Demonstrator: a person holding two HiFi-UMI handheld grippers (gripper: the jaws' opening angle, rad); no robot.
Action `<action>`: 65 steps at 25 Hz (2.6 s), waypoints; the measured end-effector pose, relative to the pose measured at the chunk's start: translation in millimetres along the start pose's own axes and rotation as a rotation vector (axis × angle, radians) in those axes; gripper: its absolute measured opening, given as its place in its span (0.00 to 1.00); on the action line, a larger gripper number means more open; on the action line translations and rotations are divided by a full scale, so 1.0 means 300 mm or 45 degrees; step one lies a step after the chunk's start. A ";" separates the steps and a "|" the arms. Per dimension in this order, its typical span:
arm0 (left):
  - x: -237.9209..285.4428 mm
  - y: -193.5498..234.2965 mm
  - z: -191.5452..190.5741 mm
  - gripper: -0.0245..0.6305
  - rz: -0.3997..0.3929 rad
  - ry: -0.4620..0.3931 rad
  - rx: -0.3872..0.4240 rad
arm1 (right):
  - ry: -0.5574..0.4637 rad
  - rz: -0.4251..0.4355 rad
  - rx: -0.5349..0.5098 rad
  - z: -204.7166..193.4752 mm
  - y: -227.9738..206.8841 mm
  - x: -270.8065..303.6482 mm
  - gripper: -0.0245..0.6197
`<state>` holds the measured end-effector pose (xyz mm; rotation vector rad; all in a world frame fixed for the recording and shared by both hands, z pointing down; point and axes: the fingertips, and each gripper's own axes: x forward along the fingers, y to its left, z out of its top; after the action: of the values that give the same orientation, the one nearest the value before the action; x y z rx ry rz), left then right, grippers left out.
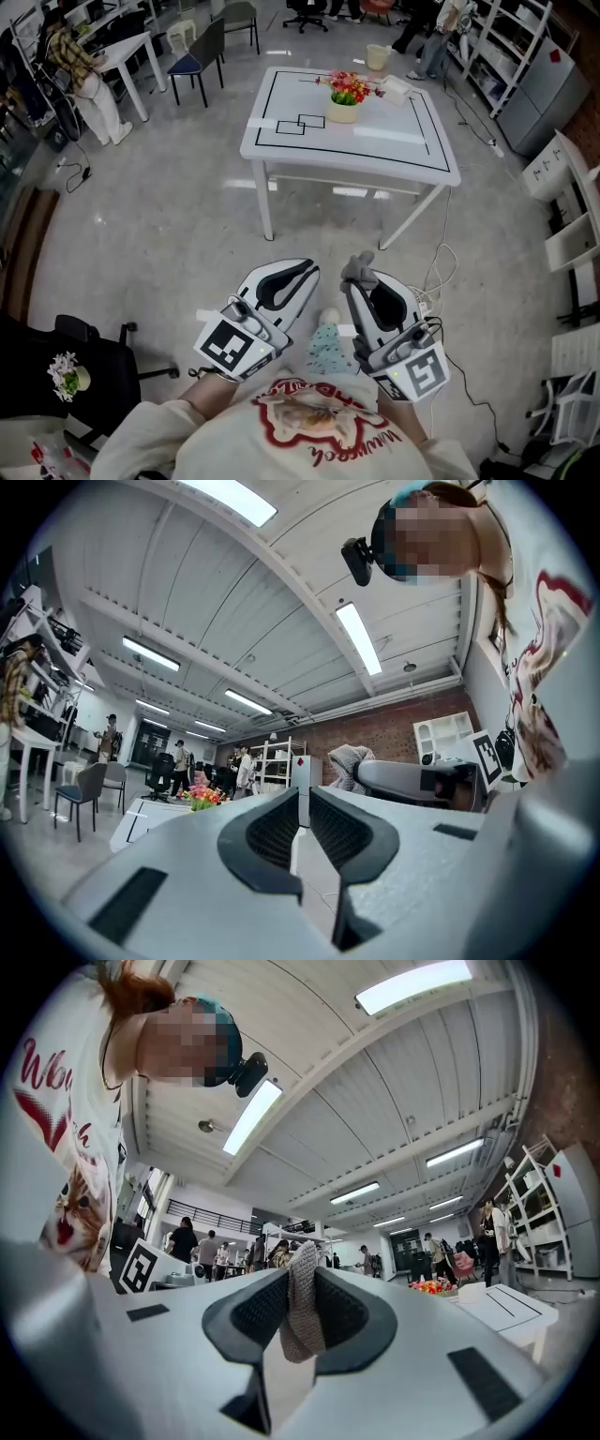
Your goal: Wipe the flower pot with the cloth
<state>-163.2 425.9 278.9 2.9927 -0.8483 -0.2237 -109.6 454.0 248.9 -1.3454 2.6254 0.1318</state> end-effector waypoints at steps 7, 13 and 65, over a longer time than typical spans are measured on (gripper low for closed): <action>0.252 0.157 -0.021 0.10 0.035 -0.005 0.003 | -0.006 0.022 -0.002 -0.020 -0.274 0.134 0.15; 0.487 0.259 -0.004 0.10 0.053 -0.011 0.014 | -0.017 0.048 0.013 -0.007 -0.515 0.233 0.15; 1.376 1.166 -0.032 0.10 0.070 -0.044 0.028 | 0.004 0.056 0.014 -0.179 -1.463 1.045 0.15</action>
<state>3.6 -88.3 255.6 2.9890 -0.9411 -0.2668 60.8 -60.6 239.6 -1.2855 2.6554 0.1214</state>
